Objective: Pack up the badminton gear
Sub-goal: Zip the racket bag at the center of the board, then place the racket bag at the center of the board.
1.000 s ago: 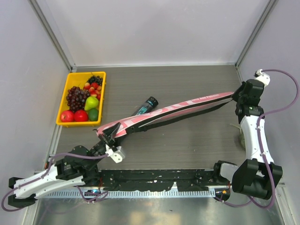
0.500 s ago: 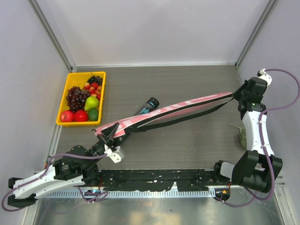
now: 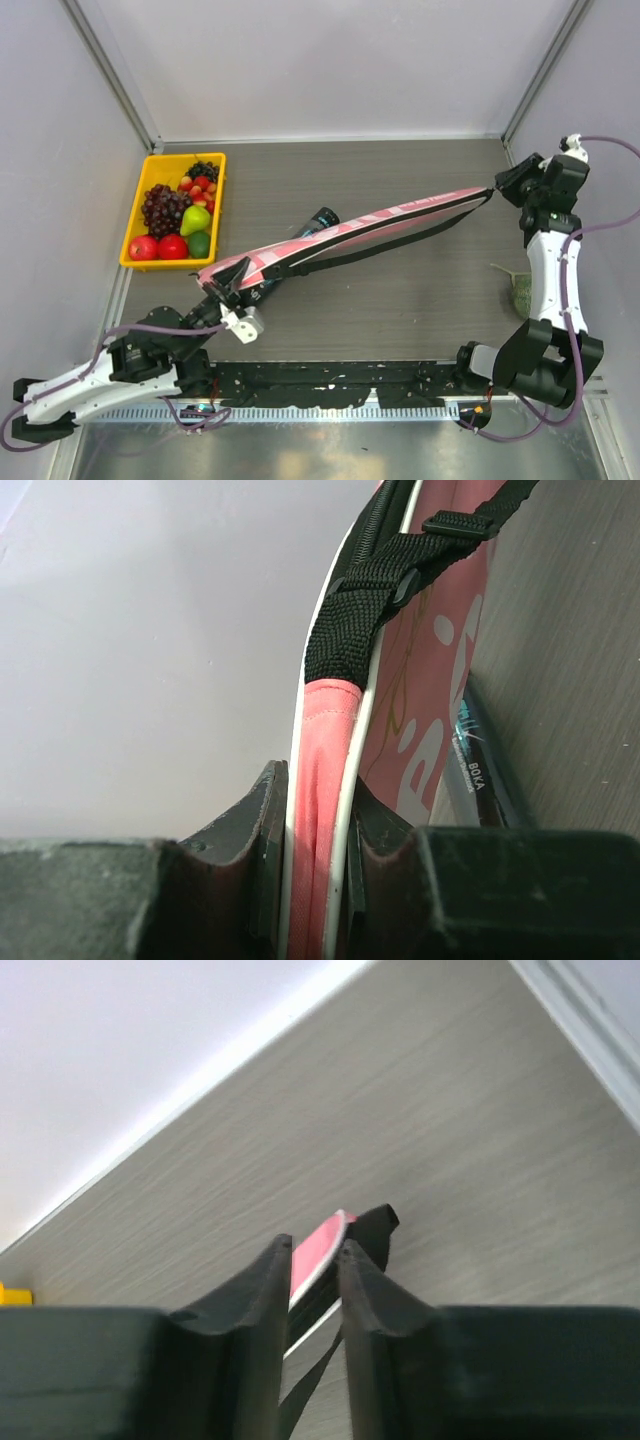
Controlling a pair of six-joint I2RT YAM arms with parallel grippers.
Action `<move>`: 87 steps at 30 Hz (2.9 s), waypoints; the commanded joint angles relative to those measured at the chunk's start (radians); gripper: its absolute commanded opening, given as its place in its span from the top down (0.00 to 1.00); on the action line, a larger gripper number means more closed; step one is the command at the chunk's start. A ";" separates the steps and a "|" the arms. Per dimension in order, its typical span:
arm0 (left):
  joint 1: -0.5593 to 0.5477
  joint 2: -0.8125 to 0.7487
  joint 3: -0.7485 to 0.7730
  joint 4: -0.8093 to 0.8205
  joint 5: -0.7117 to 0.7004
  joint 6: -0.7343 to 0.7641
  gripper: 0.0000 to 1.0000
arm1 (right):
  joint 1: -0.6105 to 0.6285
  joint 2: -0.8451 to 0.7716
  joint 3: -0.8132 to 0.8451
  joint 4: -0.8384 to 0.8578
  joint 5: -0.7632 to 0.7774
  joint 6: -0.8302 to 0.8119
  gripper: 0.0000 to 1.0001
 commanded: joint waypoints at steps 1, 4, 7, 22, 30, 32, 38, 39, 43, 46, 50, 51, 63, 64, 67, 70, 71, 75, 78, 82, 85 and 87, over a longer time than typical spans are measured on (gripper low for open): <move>0.010 0.094 0.125 0.242 0.017 0.025 1.00 | 0.022 -0.102 0.143 0.050 -0.166 -0.047 0.60; 0.012 0.198 0.188 0.276 0.085 0.034 1.00 | 0.069 -0.189 0.144 0.043 -0.255 -0.139 0.27; 0.015 0.319 0.278 0.293 0.067 0.030 1.00 | 0.147 -0.297 0.126 -0.001 -0.283 -0.279 0.21; 0.486 1.025 0.726 0.396 0.336 -0.281 1.00 | 0.224 -0.558 -0.044 0.011 -0.227 -0.130 0.19; 0.676 1.242 0.690 0.730 0.799 -0.295 1.00 | 0.272 -0.562 -0.046 -0.018 -0.211 -0.161 0.19; 0.719 1.288 0.702 0.757 0.862 -0.282 1.00 | 0.281 -0.559 -0.048 -0.015 -0.214 -0.161 0.19; 0.799 1.449 0.705 0.820 1.005 -0.130 1.00 | 0.298 -0.546 -0.046 -0.018 -0.206 -0.179 0.19; 0.812 1.467 0.705 0.839 1.034 -0.121 1.00 | 0.299 -0.544 -0.044 -0.023 -0.204 -0.186 0.19; 0.832 1.539 0.729 0.842 1.059 -0.003 1.00 | 0.310 -0.536 -0.026 -0.047 -0.188 -0.206 0.19; 0.834 1.584 0.813 0.741 1.051 0.117 1.00 | 0.315 -0.536 -0.015 -0.059 -0.172 -0.216 0.19; 0.842 1.647 0.851 0.742 1.041 0.130 0.82 | 0.315 -0.532 -0.008 -0.059 -0.165 -0.215 0.19; 0.842 1.653 0.838 0.779 1.028 0.102 0.70 | 0.315 -0.527 -0.003 -0.065 -0.162 -0.218 0.19; 0.840 1.526 0.722 0.784 0.961 -0.172 0.01 | 0.315 -0.513 -0.009 -0.128 -0.195 -0.195 0.18; 0.842 1.504 0.694 0.778 0.968 -0.214 0.00 | 0.315 -0.518 -0.009 -0.136 -0.195 -0.195 0.18; 0.842 1.420 0.592 0.745 1.022 -0.341 0.00 | 0.315 -0.532 -0.021 -0.142 -0.204 -0.189 0.18; 0.842 1.354 0.570 0.605 1.036 -0.471 0.00 | 0.315 -0.545 -0.025 -0.142 -0.220 -0.173 0.18; 0.842 1.352 0.588 0.545 1.030 -0.510 0.01 | 0.315 -0.549 -0.026 -0.141 -0.224 -0.170 0.18; 0.842 1.380 0.709 0.235 0.961 -0.639 0.01 | 0.315 -0.567 -0.032 -0.135 -0.240 -0.146 0.18; 0.842 1.348 0.694 0.170 0.932 -0.703 0.00 | 0.315 -0.570 -0.032 -0.135 -0.250 -0.150 0.18; 0.840 1.294 0.618 0.163 0.883 -0.827 0.01 | 0.315 -0.567 -0.046 -0.133 -0.257 -0.149 0.18; 0.840 1.302 0.657 -0.039 0.829 -0.874 0.03 | 0.315 -0.555 -0.049 -0.122 -0.275 -0.137 0.18; 0.840 1.286 0.596 -0.025 0.841 -0.932 0.13 | 0.315 -0.555 -0.046 -0.113 -0.284 -0.129 0.18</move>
